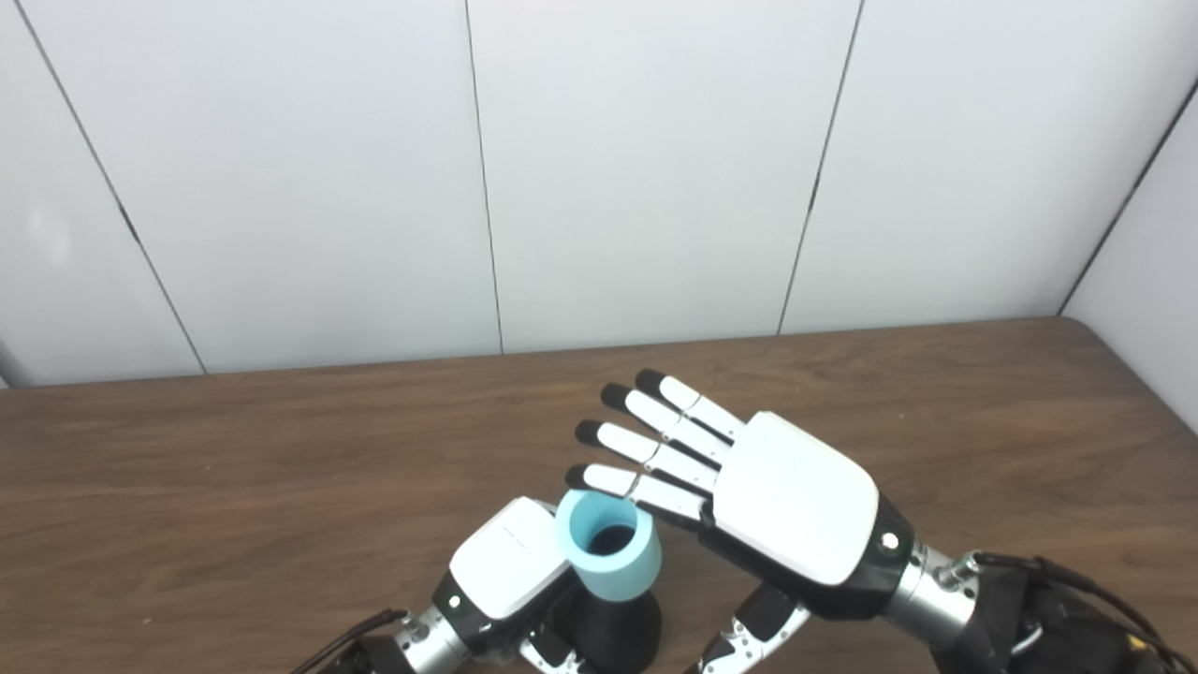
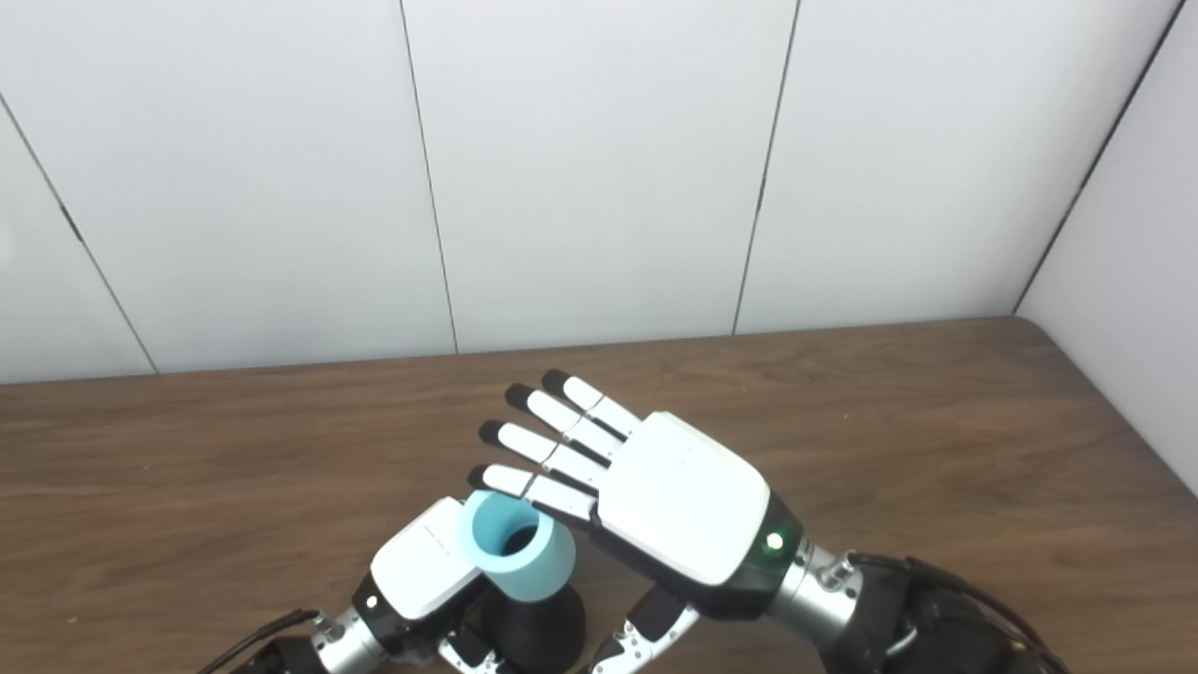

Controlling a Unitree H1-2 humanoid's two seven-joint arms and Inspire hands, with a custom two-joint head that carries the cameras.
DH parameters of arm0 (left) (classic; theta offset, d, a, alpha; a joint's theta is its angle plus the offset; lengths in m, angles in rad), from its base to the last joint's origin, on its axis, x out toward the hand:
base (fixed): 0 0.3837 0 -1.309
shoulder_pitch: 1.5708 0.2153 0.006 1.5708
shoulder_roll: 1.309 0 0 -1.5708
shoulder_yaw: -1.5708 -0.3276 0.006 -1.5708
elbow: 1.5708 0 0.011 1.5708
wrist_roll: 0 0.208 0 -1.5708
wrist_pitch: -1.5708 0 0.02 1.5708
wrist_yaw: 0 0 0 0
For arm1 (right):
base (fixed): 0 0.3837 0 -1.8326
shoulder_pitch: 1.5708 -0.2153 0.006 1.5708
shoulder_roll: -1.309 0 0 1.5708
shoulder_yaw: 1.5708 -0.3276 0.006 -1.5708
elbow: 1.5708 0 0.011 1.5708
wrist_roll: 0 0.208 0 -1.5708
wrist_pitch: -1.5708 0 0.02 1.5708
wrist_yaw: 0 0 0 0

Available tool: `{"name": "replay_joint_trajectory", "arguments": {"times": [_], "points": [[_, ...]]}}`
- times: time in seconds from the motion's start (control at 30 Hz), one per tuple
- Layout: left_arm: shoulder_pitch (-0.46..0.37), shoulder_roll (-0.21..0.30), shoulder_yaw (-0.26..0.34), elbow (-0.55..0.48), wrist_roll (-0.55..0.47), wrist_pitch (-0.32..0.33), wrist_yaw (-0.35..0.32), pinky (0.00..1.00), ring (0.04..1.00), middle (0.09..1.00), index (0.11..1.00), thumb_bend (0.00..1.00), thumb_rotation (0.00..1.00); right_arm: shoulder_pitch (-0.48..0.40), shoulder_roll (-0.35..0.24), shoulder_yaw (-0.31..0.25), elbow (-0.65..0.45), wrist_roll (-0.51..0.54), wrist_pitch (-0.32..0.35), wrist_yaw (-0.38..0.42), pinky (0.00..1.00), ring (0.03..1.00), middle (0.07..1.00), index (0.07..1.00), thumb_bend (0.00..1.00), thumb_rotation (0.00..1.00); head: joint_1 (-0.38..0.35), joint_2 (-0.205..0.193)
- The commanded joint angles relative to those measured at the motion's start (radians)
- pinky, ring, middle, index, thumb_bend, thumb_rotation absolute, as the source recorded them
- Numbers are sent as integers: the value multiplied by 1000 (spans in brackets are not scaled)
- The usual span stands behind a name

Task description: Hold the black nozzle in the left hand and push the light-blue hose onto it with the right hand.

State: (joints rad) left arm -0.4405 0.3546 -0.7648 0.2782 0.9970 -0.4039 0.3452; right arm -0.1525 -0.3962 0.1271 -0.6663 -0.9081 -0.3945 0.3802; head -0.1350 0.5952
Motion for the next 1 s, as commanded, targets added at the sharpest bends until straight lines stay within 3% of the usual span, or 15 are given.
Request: {"name": "replay_joint_trajectory", "arguments": {"times": [0.0, 0.3, 0.6, 0.97], "points": [[55, -5, -55, 56, 63, -9, -80, 332, 412, 449, 513, 502, 0, -15, -6, -8, -11, 8, -13, -19, 1000, 1000, 945, 870, 910, 854, -1, 1], [56, -4, -55, 52, 59, -4, -97, 353, 441, 475, 492, 504, 0, -1, -3, -13, 1, 48, -64, -88, 1000, 1000, 952, 871, 905, 855, -1, 1], [54, -1, -58, 54, 68, -8, -87, 348, 426, 473, 500, 504, 0, 20, 1, 2, 1, 57, -69, -109, 1000, 1000, 962, 897, 881, 851, 0, 0], [56, -2, -57, 53, 68, -9, -84, 350, 434, 465, 502, 504, 0, 41, -2, 33, -18, 65, -50, -48, 1000, 1000, 918, 829, 861, 833, 1, 5]]}}
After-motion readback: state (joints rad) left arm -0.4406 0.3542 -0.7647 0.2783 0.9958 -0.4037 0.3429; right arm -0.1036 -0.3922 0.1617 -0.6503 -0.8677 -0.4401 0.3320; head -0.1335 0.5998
